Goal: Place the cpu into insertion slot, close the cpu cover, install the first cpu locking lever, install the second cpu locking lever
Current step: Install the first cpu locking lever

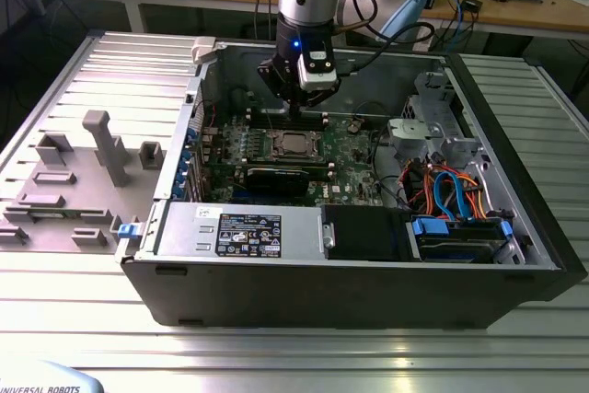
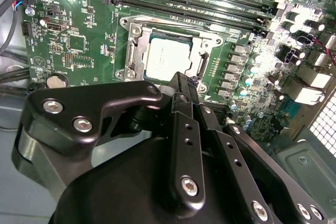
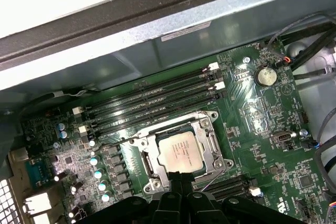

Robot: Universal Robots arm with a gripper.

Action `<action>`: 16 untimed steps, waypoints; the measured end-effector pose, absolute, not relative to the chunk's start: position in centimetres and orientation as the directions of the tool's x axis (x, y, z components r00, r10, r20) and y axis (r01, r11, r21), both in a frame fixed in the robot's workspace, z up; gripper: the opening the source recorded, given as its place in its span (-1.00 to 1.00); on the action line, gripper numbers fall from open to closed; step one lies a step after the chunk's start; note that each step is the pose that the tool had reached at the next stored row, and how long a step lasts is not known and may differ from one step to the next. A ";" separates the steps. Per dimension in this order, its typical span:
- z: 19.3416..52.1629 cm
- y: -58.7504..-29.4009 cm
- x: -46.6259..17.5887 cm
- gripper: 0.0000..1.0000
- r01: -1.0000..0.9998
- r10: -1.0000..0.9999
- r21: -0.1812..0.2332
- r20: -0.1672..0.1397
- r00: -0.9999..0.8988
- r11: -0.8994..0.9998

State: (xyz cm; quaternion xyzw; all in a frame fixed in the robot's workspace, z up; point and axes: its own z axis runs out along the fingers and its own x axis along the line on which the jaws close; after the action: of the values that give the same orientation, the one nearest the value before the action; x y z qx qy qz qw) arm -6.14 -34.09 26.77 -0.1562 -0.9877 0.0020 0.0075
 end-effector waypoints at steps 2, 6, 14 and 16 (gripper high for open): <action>26.8 -34.1 -6.1 -0.79 0.308 0.308 -0.006 0.014 -0.951 0.951; 26.8 -34.1 -6.1 -0.79 0.294 0.294 -0.006 0.014 -0.956 0.956; 26.8 -34.1 -6.2 -0.79 0.164 0.164 -0.006 0.012 -0.986 0.987; 26.8 -34.1 -6.2 -0.79 0.156 0.156 -0.005 0.005 -0.988 0.988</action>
State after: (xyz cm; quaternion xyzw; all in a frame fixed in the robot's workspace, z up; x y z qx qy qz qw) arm -6.18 -34.09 26.77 -0.0783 -0.9969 0.0021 0.0025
